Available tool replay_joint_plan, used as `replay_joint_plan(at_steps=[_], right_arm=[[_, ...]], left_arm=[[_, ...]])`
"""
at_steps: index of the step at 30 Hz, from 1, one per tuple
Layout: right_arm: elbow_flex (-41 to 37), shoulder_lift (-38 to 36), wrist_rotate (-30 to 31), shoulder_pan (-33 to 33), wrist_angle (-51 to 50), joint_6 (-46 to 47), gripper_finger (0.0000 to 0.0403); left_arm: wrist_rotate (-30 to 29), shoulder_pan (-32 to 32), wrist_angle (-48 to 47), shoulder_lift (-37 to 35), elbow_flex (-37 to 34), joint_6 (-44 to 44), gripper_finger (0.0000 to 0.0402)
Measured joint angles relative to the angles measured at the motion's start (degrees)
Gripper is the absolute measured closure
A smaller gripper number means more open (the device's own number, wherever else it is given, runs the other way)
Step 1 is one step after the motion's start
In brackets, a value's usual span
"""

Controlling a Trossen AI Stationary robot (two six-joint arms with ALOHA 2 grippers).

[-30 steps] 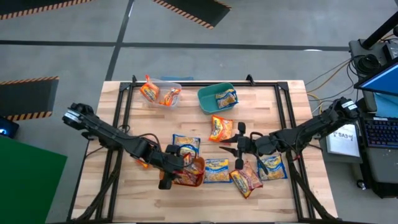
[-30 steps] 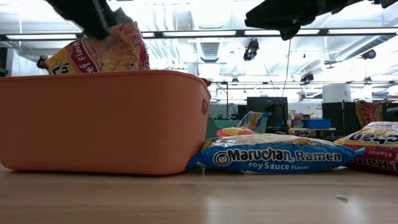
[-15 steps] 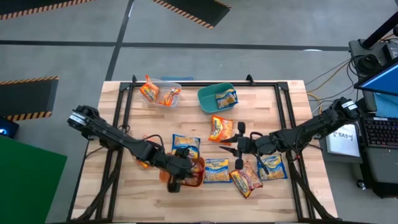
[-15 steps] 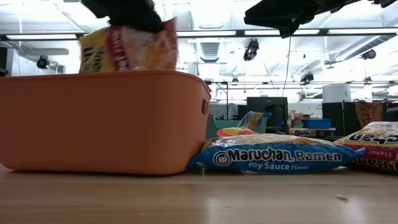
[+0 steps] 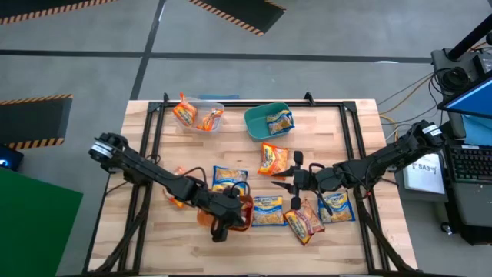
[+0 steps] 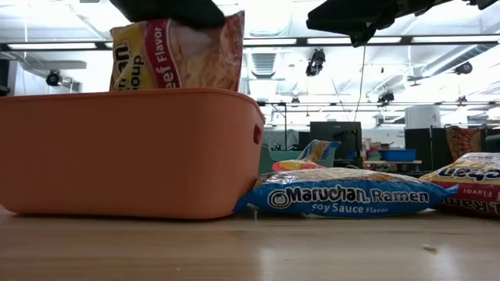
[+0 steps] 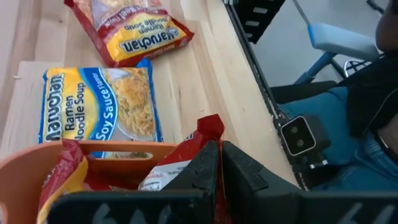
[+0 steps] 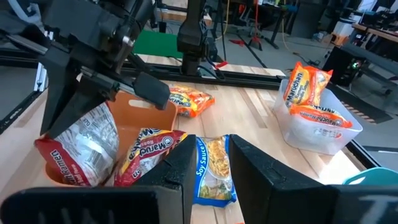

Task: Sort Maruchan noodles
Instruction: Put the red noodle pack into the orange bin, then put the orange noodle pack into the transparent bin

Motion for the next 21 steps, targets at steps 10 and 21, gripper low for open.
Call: replay_joint_plan(at_steps=[10, 21], right_arm=[[0.0, 0.0, 0.0, 0.0, 0.0, -0.3, 0.0325], [0.0, 0.0, 0.7, -0.1, -0.3, 1.3, 0.0326]], left_arm=[[0.0, 0.0, -1.2, -0.6, 0.0, 0.2, 0.0320], [-0.3, 0.0, -6.7, -7.4, 0.0, 5.8, 0.0254]])
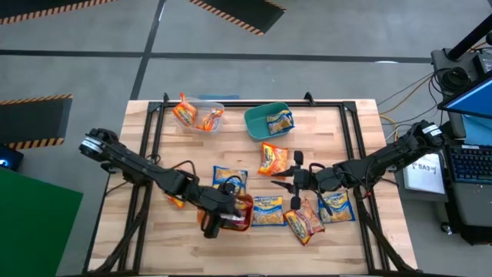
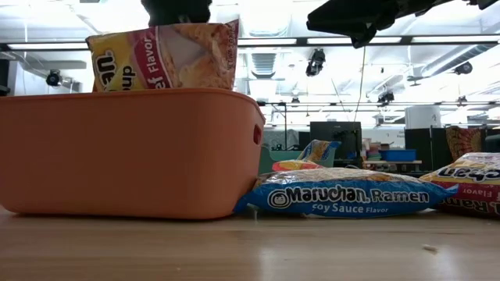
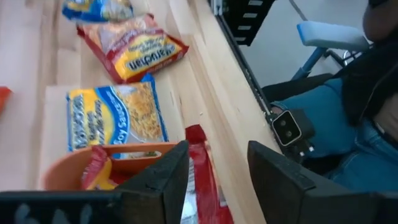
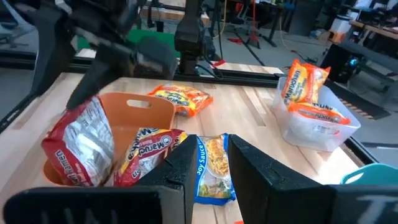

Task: Sort Maruchan noodles
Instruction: Put the orange noodle pack into the transparent bin

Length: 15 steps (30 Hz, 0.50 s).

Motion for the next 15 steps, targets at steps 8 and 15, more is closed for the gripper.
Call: replay_joint_plan(at_steps=[8, 15], right_arm=[[0.0, -0.4, -0.2, -3.3, -3.8, 8.7, 0.0326], [1.2, -0.3, -1.3, -10.0, -18.3, 20.5, 0.0326]], left_arm=[[-3.7, 0.1, -4.1, -6.9, 0.0, 12.0, 0.0258], [-7.6, 2.2, -6.0, -12.3, -2.1, 17.6, 0.0259]])
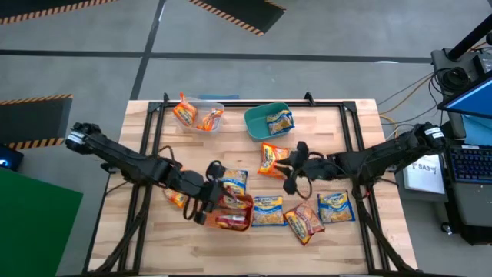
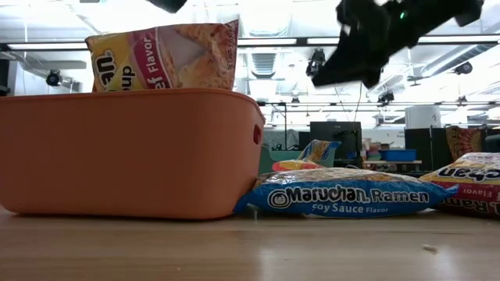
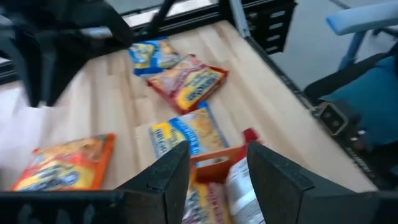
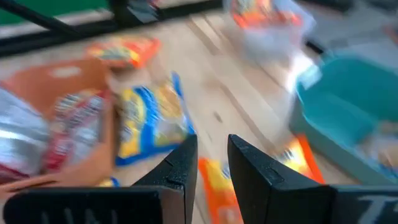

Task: Sort Maruchan noodles
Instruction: Put the orange noodle pack into the transparent bin

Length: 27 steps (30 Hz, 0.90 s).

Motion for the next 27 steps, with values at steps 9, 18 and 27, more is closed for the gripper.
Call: replay_joint_plan(at_steps=[9, 18, 27], right_arm=[[-0.1, 0.2, -13.4, -11.8, -8.7, 7.9, 0.0326], [-0.1, 0.2, -24.0, -27.5, -9.0, 6.1, 0.0327], [-0.2, 0.2, -33.8, -34.7, -12.8, 11.7, 0.0340]], left_arm=[[-0.2, 7.5, 0.6, -5.8, -7.4, 1.8, 0.0259], [-0.1, 19.7, 0.8, -12.0, -13.3, 10.0, 0.0259], [6.9, 26.2, 11.5, -12.4, -16.9, 10.4, 0.0259]])
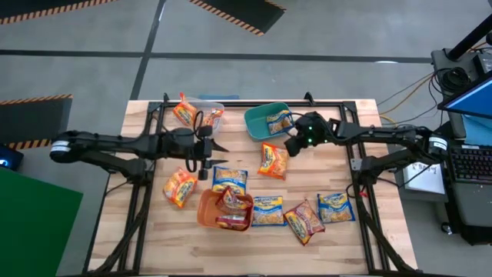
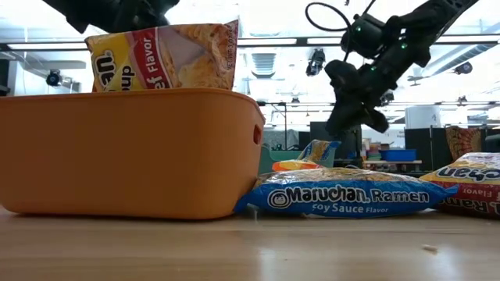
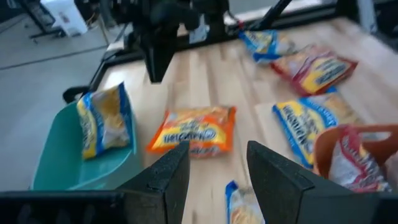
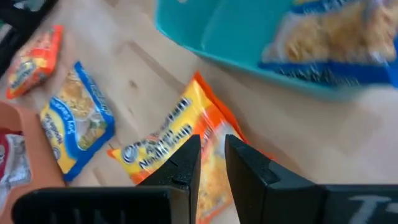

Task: Sort Maruchan noodles
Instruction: Put the orange noodle pack into the transparent bin

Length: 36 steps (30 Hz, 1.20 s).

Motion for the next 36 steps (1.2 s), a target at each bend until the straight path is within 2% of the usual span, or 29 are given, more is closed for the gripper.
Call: replay_joint_plan(at_steps=[4, 9, 14, 19, 26, 33, 36], right_arm=[[-0.4, 0.0, -1.9, 0.0, -4.7, 2.3, 0.0312], [-3.3, 0.0, -2.2, 0.0, -5.1, 4.4, 0.0247], [-8.5, 0.0, -2.2, 0.1, 1.9, 6.4, 0.0185], [-12.6, 0.0, -2.2, 0.0, 10.9, 8.2, 0.0140], [-13.9, 0.7, -1.1, 0.0, 16.4, 8.2, 0.0111], [-14.5, 2.3, -1.0, 0.0, 17.4, 8.2, 0.0104], [-14.9, 3.7, -1.0, 0.0, 21.1, 8.4, 0.0103]], left_arm=[[1.0, -0.1, 5.8, 2.0, -0.1, -3.2, 0.0259], [1.0, -0.2, 15.4, 7.4, -0.1, -7.3, 0.0259], [1.1, -0.2, 22.8, 14.9, -0.1, -8.1, 0.0259], [1.1, 0.0, 27.7, 21.9, 1.3, -8.2, 0.0259], [1.1, 0.0, 30.8, 31.7, 5.6, -9.4, 0.0259], [1.0, 0.0, 31.6, 39.6, 9.5, -11.8, 0.0259], [1.1, 0.0, 31.6, 42.2, 10.6, -12.8, 0.0259]])
